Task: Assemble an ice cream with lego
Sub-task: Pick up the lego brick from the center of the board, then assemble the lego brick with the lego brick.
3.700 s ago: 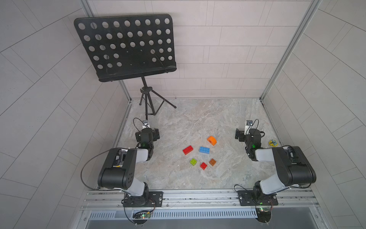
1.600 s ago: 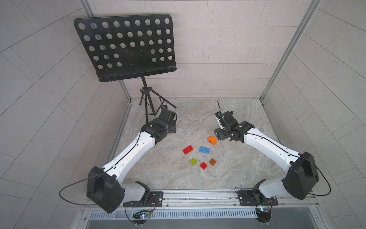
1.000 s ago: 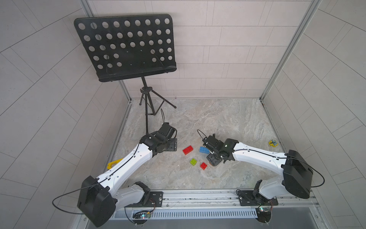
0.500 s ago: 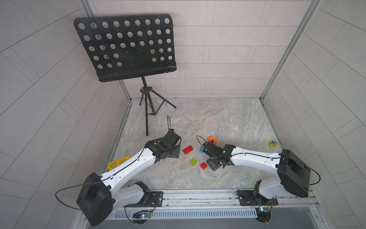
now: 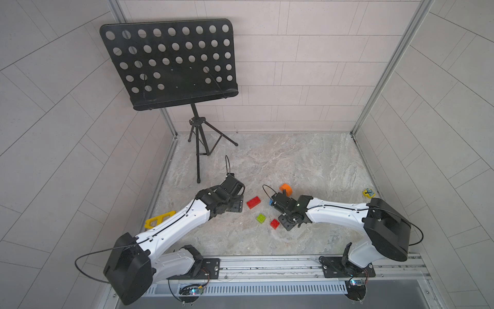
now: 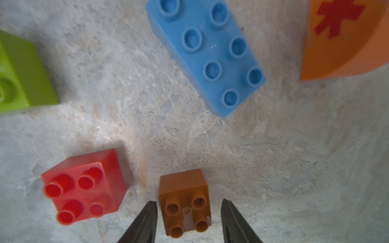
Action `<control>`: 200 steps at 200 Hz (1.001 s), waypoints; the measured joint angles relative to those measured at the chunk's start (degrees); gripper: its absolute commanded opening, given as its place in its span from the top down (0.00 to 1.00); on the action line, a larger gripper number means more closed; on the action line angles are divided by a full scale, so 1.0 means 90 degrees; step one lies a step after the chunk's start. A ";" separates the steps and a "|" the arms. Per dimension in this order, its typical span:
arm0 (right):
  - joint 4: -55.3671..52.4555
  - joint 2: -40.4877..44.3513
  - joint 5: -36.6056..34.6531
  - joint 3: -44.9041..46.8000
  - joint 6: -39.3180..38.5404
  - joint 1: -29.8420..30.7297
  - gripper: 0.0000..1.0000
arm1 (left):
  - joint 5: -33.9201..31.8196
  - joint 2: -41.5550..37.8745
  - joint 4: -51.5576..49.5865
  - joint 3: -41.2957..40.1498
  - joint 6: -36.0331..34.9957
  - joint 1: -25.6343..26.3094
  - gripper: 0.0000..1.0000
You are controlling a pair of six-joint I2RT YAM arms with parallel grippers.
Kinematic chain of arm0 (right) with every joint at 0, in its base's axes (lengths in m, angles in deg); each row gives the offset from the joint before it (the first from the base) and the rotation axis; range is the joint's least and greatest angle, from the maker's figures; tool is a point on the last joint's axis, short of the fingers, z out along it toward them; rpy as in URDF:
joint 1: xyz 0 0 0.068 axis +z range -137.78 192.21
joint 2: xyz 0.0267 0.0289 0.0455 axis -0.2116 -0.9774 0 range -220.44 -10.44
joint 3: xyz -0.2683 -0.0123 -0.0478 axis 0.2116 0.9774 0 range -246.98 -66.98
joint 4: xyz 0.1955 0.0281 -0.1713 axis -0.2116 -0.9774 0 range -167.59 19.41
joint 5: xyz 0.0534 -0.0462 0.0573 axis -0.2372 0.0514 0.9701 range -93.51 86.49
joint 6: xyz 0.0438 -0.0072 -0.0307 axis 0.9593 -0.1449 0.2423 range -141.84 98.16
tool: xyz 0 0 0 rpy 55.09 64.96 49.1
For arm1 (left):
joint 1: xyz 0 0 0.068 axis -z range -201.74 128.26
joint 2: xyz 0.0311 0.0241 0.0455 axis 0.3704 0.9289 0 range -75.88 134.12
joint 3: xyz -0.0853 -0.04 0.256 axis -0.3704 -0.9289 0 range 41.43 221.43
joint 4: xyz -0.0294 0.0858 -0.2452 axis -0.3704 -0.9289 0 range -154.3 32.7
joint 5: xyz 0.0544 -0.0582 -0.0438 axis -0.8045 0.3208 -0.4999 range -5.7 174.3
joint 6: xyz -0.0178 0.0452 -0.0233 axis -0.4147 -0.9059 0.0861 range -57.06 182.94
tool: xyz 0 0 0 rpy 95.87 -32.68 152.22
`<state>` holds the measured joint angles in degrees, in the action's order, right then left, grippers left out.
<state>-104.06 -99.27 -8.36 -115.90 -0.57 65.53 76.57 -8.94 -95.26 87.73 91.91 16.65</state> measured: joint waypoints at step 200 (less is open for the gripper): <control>-0.0423 0.0646 0.0503 -0.0396 -0.0702 0.0245 0.73 | -0.0034 -0.0022 -0.0002 0.0000 0.0005 0.0000 0.23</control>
<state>-107.87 -93.46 -3.83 -119.47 -6.88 67.74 76.27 -9.14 -95.28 87.73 91.95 16.65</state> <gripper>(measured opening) 0.375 0.772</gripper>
